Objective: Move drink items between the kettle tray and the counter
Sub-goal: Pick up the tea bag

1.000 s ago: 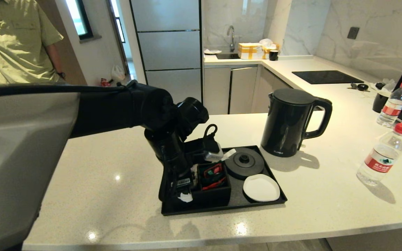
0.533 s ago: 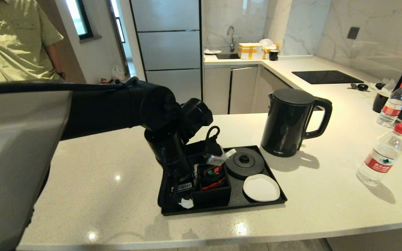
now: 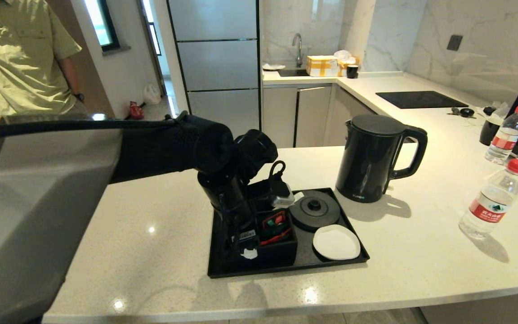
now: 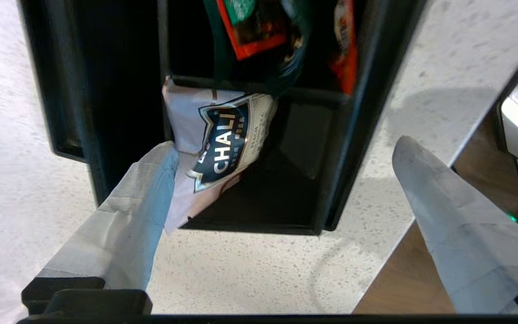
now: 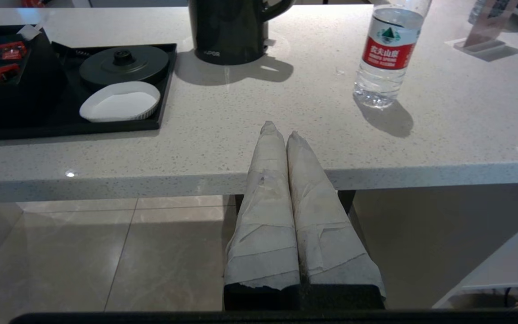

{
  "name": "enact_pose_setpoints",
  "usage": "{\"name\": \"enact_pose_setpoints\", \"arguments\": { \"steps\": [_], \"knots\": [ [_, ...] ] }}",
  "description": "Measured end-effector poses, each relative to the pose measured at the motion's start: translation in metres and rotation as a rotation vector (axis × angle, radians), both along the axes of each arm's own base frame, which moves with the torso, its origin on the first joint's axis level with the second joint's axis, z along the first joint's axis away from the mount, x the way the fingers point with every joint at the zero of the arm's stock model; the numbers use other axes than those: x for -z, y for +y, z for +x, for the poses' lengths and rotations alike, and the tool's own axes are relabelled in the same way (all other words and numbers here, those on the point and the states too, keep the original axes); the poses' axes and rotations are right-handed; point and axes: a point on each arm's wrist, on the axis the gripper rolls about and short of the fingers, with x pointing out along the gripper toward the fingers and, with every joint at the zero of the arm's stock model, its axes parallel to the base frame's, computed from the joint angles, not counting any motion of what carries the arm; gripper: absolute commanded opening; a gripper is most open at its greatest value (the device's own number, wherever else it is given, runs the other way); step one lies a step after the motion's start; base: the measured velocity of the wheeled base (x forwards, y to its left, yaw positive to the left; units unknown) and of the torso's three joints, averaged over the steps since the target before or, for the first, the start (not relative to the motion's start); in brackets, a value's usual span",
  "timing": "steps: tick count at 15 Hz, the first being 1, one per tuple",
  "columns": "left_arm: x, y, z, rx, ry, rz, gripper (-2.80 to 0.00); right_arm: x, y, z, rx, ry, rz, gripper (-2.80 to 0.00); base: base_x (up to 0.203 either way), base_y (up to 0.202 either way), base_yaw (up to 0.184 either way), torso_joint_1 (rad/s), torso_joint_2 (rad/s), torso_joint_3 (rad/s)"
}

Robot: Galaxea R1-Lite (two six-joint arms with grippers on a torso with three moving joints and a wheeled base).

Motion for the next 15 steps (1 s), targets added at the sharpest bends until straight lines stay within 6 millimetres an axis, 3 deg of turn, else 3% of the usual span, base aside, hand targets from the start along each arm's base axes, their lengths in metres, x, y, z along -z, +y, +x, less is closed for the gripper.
{"name": "enact_pose_setpoints", "arguments": {
  "steps": [7,15],
  "knots": [
    [0.0015,-0.002,0.0054,-0.009,-0.03,-0.02,0.0,0.0,0.0,0.0,0.0,0.0,0.0,-2.8,0.0,0.0,0.0,0.0,0.0,0.0],
    [0.0015,0.0047,-0.0033,-0.009,0.034,0.031,0.0,0.0,0.0,0.0,0.0,0.0,0.0,-2.8,0.0,0.0,0.0,0.0,0.0,0.0]
  ]
}}
